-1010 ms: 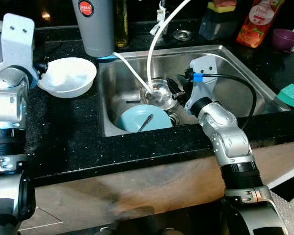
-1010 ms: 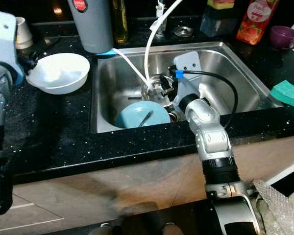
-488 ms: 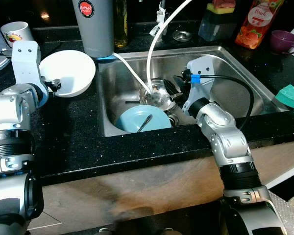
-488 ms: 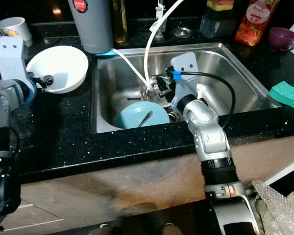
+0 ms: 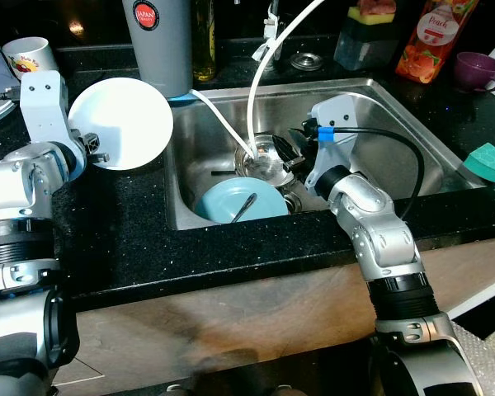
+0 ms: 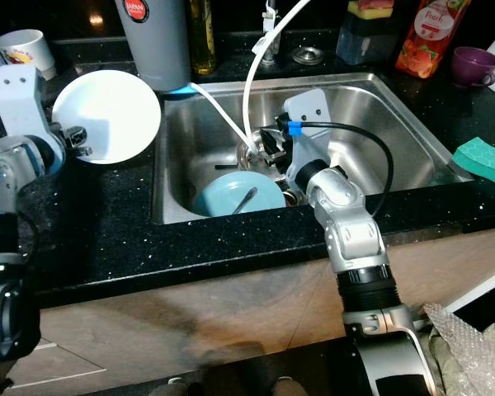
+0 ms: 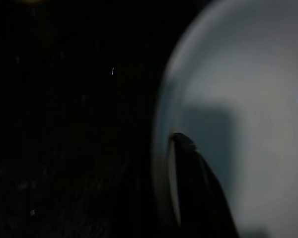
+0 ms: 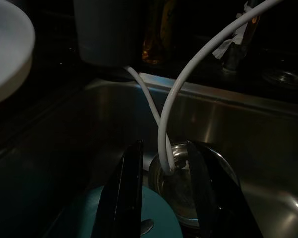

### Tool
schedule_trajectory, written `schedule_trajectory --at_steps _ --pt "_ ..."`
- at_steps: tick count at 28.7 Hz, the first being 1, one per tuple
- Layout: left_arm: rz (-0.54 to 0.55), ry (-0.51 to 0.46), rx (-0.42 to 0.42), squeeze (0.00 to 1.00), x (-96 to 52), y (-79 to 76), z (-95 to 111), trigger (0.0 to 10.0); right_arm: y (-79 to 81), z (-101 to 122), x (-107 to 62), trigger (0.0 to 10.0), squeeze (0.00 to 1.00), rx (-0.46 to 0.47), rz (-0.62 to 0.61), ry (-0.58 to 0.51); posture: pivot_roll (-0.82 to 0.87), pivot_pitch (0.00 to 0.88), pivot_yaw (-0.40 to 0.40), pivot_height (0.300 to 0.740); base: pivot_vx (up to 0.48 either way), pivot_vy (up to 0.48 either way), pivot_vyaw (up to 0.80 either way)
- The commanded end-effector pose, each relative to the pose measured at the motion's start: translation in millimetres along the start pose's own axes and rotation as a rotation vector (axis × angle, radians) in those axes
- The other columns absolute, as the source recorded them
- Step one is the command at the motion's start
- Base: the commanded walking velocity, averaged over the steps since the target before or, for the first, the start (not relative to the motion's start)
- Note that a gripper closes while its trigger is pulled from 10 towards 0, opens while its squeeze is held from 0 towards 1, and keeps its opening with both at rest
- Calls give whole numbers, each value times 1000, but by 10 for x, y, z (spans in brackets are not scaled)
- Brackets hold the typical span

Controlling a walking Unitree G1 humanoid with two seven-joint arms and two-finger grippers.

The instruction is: Kitchen organization

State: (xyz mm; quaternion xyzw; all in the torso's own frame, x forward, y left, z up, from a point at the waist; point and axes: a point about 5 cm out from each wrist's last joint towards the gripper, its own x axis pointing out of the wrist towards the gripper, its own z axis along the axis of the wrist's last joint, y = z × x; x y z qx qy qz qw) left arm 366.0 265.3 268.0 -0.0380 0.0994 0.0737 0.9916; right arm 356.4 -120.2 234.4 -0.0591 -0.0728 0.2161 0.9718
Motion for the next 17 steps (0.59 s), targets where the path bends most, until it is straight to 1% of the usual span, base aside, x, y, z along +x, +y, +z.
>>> schedule_trajectory --at_steps 1,5,8,9,11,12,13,14,15,17 --pt "40 61 8 0 19 66 -143 0 4 15 -16 10000 0 -2 3 -13 25 77 -23 740 0 0 0" --pt "58 29 13 0 14 83 -111 0 -4 15 -14 10000 0 -3 2 -13 24 77 -24 740 0 0 0" --pt "41 -51 23 0 6 41 -35 0 -14 15 -14 10000 0 -4 0 -14 25 76 -24 740 0 0 0" --pt "-14 -118 15 0 -3 -42 19 0 -18 18 -12 10000 0 -5 -2 -16 26 77 -25 740 0 0 0" --pt "-113 -189 -3 0 -28 -217 62 0 -25 23 -10 10000 0 -5 -6 -19 24 79 -23 740 0 0 0" --pt "-113 -189 -3 0 -28 -217 62 0 -25 23 -10 10000 0 -5 -6 -19 24 79 -23 740 0 0 0" --pt "-175 -224 -15 0 -43 -352 67 0 -30 30 -9 10000 0 -6 -6 -21 23 82 -21 740 0 0 0" --pt "-245 -249 -9 0 -61 -498 59 0 -38 38 -13 10000 0 -7 -2 -22 22 85 -22 740 0 0 0" --pt "-245 -249 -9 0 -61 -498 59 0 -38 38 -13 10000 0 -7 -2 -22 22 85 -22 740 0 0 0" --pt "-383 -316 -47 0 -102 -778 60 0 -51 58 -35 10000 0 20 41 -21 22 89 -20 740 0 0 0"
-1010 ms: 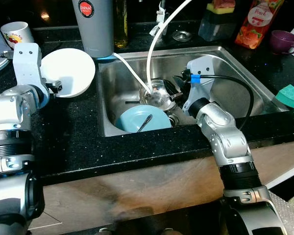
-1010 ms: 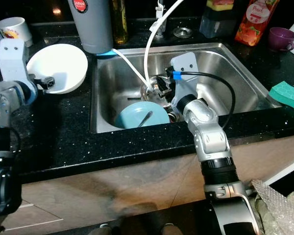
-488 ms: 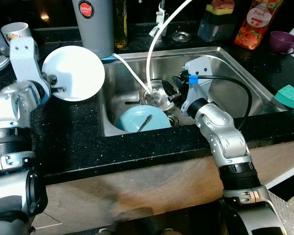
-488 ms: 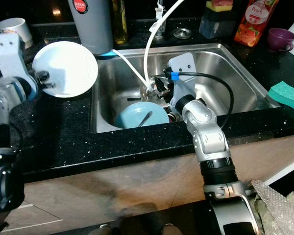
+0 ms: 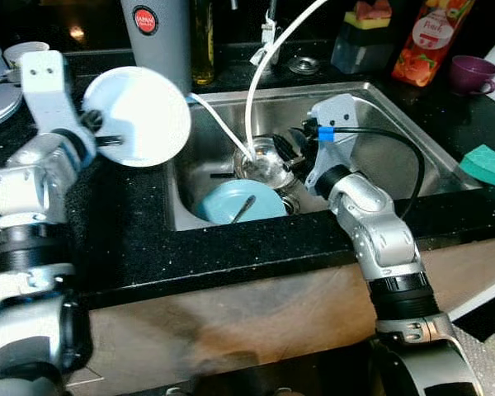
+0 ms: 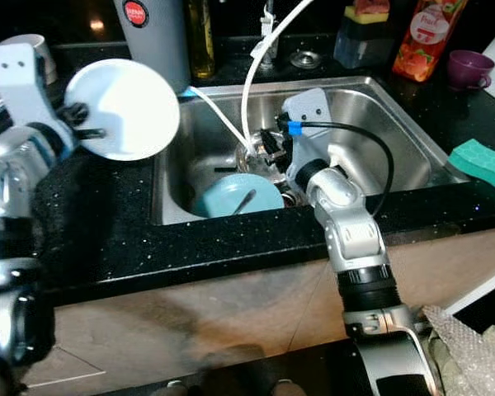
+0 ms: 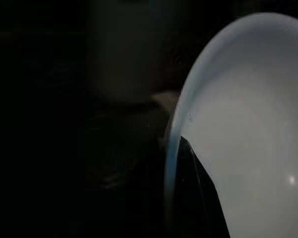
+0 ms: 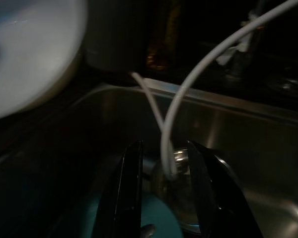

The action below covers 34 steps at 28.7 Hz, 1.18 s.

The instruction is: Kitchen organization

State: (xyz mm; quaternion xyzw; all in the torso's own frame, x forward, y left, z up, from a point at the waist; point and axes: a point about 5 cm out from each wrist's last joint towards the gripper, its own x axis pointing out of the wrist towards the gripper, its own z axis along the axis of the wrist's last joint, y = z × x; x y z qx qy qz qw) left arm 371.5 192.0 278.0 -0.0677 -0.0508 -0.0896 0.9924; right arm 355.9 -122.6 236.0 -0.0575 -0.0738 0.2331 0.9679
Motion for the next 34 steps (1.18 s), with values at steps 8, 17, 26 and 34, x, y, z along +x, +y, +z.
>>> schedule_trajectory --at_steps 8,17,26,34 --pt "-199 -55 206 0 74 -373 -87 0 -89 60 -172 10000 0 -42 191 60 12 98 -9 740 0 0 0" --pt "-192 -71 381 0 136 -439 -195 0 -140 -25 -305 10000 0 -153 282 180 10 100 -6 740 0 0 0" --pt "-159 -99 541 0 182 -481 -333 0 -104 -74 -331 10000 0 -184 314 231 10 104 0 740 0 0 0" --pt "-182 -98 626 0 185 -493 -435 0 -55 -108 -346 10000 0 -186 339 249 11 104 2 740 0 0 0"
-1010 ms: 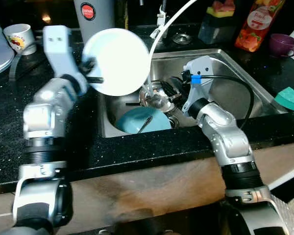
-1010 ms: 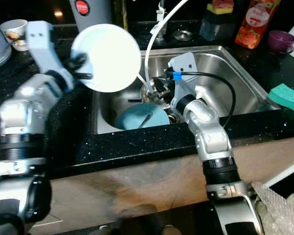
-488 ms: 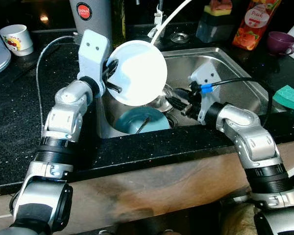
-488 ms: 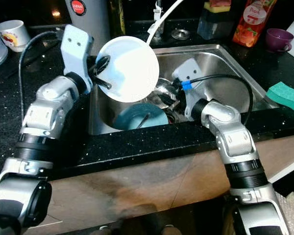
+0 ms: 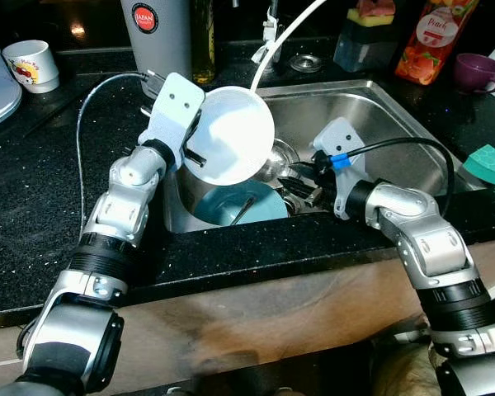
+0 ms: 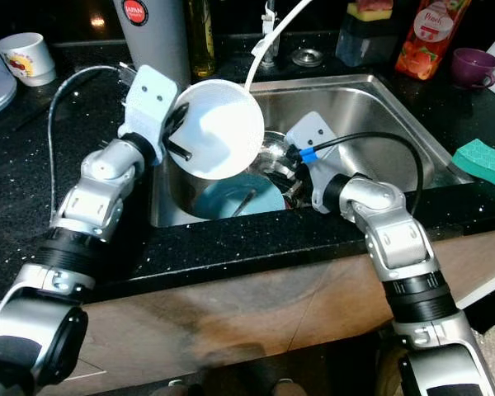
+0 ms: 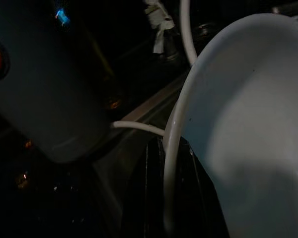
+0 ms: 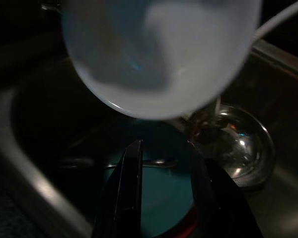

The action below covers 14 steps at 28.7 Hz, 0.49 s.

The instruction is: Kitchen organization

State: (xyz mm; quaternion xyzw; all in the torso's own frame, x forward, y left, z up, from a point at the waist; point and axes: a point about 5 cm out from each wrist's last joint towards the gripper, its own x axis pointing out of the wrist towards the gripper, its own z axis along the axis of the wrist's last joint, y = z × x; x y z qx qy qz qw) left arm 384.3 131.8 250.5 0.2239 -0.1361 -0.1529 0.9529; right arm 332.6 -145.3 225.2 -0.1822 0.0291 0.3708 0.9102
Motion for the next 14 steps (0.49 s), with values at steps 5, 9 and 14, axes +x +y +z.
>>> schedule_trajectory --at_steps 5,9,14 --pt "-57 12 59 0 -16 -80 -100 0 64 -19 6 10000 0 -5 23 12 11 103 0 740 0 0 0" --pt "-102 15 82 0 -23 -143 -118 0 71 -19 9 10000 0 -9 24 13 11 99 0 740 0 0 0" --pt "-206 57 135 357 -54 -258 -199 10000 90 -16 21 10000 0 -17 28 13 13 93 -1 740 0 0 0"
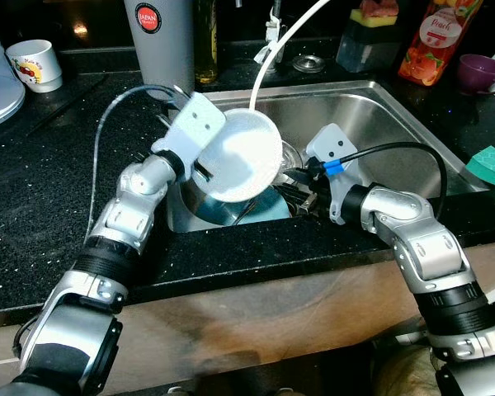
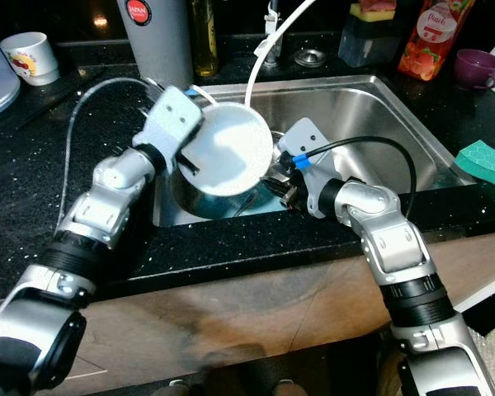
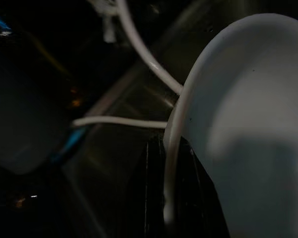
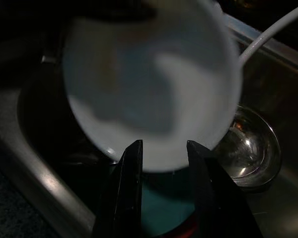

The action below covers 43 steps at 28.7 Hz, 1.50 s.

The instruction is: Kitchen organization

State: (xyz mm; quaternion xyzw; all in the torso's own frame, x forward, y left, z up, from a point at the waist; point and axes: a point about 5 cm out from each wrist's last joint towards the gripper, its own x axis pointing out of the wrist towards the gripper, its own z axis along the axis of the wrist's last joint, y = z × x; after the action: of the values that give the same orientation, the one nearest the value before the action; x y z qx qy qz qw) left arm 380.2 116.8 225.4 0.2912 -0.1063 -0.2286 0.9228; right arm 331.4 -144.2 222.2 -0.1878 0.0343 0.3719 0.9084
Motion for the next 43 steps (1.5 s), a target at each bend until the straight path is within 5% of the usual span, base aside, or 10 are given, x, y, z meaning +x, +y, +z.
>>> schedule_trajectory --at_steps 1,3,4,5,11,17,21,22,28,43 --pt "-29 26 33 1000 -20 -19 -60 10000 68 7 18 10000 0 -12 23 0 13 91 -1 740 0 0 0" --pt "-24 31 49 894 -22 -11 -70 10000 70 5 24 10000 0 -19 22 2 14 89 -1 740 0 0 0" --pt "-20 35 58 161 -25 -5 -77 10000 72 3 28 10000 0 -22 20 3 16 86 -3 740 0 0 0" --pt "-18 37 63 0 -28 0 -81 10000 74 2 29 10000 0 -24 20 4 16 85 -3 740 0 0 0" --pt "-8 59 49 0 -62 48 -98 10000 72 8 40 10000 0 -30 16 0 16 80 -5 740 0 0 0" --pt "167 35 -19 0 -126 316 2 10000 21 59 58 10000 0 -43 -68 -43 13 76 0 740 0 0 0" --pt "248 32 -153 0 -222 434 57 10000 -210 164 79 10000 0 123 -381 -195 21 75 -2 740 0 0 0" --pt "279 6 -195 0 -275 446 88 10000 -292 162 59 10000 0 251 -501 -262 23 75 -3 740 0 0 0" --pt "512 -30 -342 0 -499 634 92 10000 -239 170 27 10000 0 369 -608 -363 33 83 -19 740 0 0 0" --pt "484 -79 -402 0 -692 465 200 10000 -76 172 64 10000 0 407 -601 -376 28 129 -7 740 0 0 0"
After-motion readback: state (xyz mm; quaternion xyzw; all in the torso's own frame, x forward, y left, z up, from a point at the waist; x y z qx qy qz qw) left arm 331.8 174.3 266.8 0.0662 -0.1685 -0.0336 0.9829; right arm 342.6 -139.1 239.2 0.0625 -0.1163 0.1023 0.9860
